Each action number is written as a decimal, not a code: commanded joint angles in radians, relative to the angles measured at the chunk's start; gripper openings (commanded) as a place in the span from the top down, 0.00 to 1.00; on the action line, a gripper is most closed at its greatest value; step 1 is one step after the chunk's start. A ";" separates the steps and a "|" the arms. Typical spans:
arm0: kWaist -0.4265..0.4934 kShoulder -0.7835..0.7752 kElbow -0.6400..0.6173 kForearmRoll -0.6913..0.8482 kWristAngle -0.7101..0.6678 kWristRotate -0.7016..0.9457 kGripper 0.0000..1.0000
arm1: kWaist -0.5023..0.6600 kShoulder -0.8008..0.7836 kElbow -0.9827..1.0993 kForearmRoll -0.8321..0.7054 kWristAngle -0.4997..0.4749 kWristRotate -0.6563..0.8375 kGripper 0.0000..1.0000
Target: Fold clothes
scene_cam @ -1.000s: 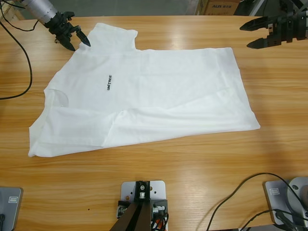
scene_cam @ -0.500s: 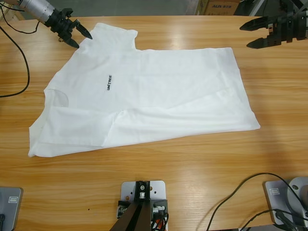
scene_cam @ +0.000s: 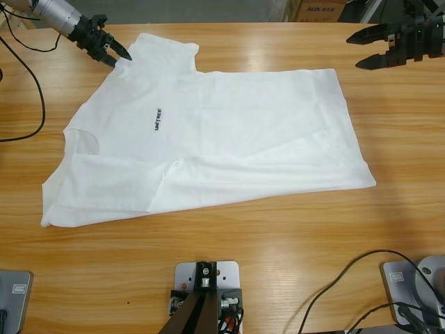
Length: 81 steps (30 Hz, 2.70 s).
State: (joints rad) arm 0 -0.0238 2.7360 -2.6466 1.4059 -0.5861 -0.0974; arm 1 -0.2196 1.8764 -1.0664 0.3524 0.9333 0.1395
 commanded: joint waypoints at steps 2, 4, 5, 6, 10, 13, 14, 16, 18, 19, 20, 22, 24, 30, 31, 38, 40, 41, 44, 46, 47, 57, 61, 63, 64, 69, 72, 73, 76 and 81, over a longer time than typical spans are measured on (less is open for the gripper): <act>0.007 0.107 -0.582 -0.013 0.000 -0.020 1.00 | -0.017 0.031 0.020 0.011 0.021 -0.015 0.21; 0.007 0.106 -0.582 -0.015 0.003 -0.021 1.00 | -0.017 0.036 0.020 0.011 0.022 -0.015 0.28; 0.007 0.105 -0.582 -0.015 0.004 -0.021 1.00 | -0.017 0.038 0.020 0.011 0.022 -0.015 0.33; 0.007 0.105 -0.582 -0.015 0.005 -0.021 1.00 | -0.017 0.038 0.020 0.011 0.022 -0.016 0.44; 0.006 0.097 -0.582 -0.013 0.003 -0.021 1.00 | -0.017 0.051 0.016 0.019 0.027 -0.010 0.68; 0.005 0.089 -0.582 -0.013 0.001 -0.021 1.00 | -0.047 0.071 0.004 0.019 0.051 0.034 0.44; 0.005 0.087 -0.582 -0.012 0.000 -0.020 1.00 | -0.059 0.084 -0.005 0.017 0.058 0.046 0.33; 0.004 0.084 -0.581 -0.010 -0.001 -0.019 1.00 | -0.078 0.115 -0.025 0.017 0.060 0.059 0.19; 0.002 0.081 -0.581 -0.008 -0.001 -0.019 1.00 | -0.086 0.145 -0.047 0.018 0.048 0.067 0.13; 0.001 0.080 -0.581 -0.008 -0.001 -0.019 1.00 | -0.086 0.155 -0.058 0.018 0.028 0.071 0.12; -0.001 0.078 -0.581 -0.008 0.000 -0.019 1.00 | -0.086 0.168 -0.067 0.019 0.003 0.077 0.11; -0.006 0.074 -0.581 -0.005 0.000 -0.019 1.00 | -0.086 0.198 -0.099 0.026 -0.050 0.080 0.08; -0.010 0.069 -0.581 -0.004 0.000 -0.018 1.00 | -0.080 0.231 -0.139 0.027 -0.065 0.079 0.08; -0.010 0.063 -0.581 0.005 0.003 -0.015 1.00 | -0.045 0.295 -0.239 0.035 -0.076 0.075 0.08; -0.010 0.063 -0.579 0.005 0.003 -0.015 1.00 | -0.037 0.310 -0.255 0.041 -0.079 0.076 0.08; -0.007 0.063 -0.579 0.007 0.003 -0.013 1.00 | 0.005 0.389 -0.307 0.109 -0.138 0.078 0.09; -0.005 0.066 -0.579 0.007 0.003 -0.013 1.00 | 0.005 0.401 -0.308 0.118 -0.152 0.078 0.09; -0.005 0.067 -0.579 0.008 0.003 -0.013 1.00 | 0.005 0.405 -0.308 0.123 -0.159 0.078 0.09; -0.005 0.067 -0.579 0.008 0.003 -0.013 1.00 | 0.005 0.409 -0.308 0.135 -0.196 0.078 0.09; -0.005 0.066 -0.579 0.008 0.003 -0.013 1.00 | 0.005 0.414 -0.314 0.135 -0.202 0.079 0.09; -0.005 0.066 -0.579 0.008 0.003 -0.013 1.00 | 0.005 0.417 -0.319 0.135 -0.203 0.080 0.09; 0.000 0.066 -0.579 0.011 0.003 -0.011 1.00 | 0.048 0.442 -0.364 0.151 -0.201 0.096 0.14; 0.000 0.066 -0.579 0.013 0.003 -0.011 1.00 | 0.078 0.451 -0.375 0.159 -0.195 0.103 0.26; 0.001 0.065 -0.579 0.015 0.003 -0.011 1.00 | 0.080 0.451 -0.374 0.162 -0.196 0.103 0.28; 0.001 0.063 -0.579 0.015 0.003 -0.011 1.00 | 0.080 0.451 -0.374 0.166 -0.197 0.103 0.32; 0.001 0.063 -0.579 0.016 0.002 -0.011 1.00 | 0.080 0.449 -0.375 0.172 -0.198 0.103 0.89; 0.001 0.063 -0.579 0.016 0.002 -0.011 1.00 | 0.080 0.447 -0.376 0.173 -0.205 0.105 1.00; 0.001 0.063 -0.579 0.016 0.002 -0.011 1.00 | 0.080 0.449 -0.379 0.176 -0.207 0.109 1.00; 0.001 0.065 -0.579 0.016 0.002 -0.011 1.00 | 0.079 0.456 -0.382 0.184 -0.223 0.114 1.00; 0.004 0.065 -0.579 0.016 0.002 -0.011 1.00 | 0.075 0.468 -0.380 0.195 -0.240 0.115 1.00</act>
State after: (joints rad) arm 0 -0.0249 2.7510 -2.6465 1.4000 -0.5860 -0.1053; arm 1 -0.1485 2.2753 -1.4442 0.5258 0.7233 0.2410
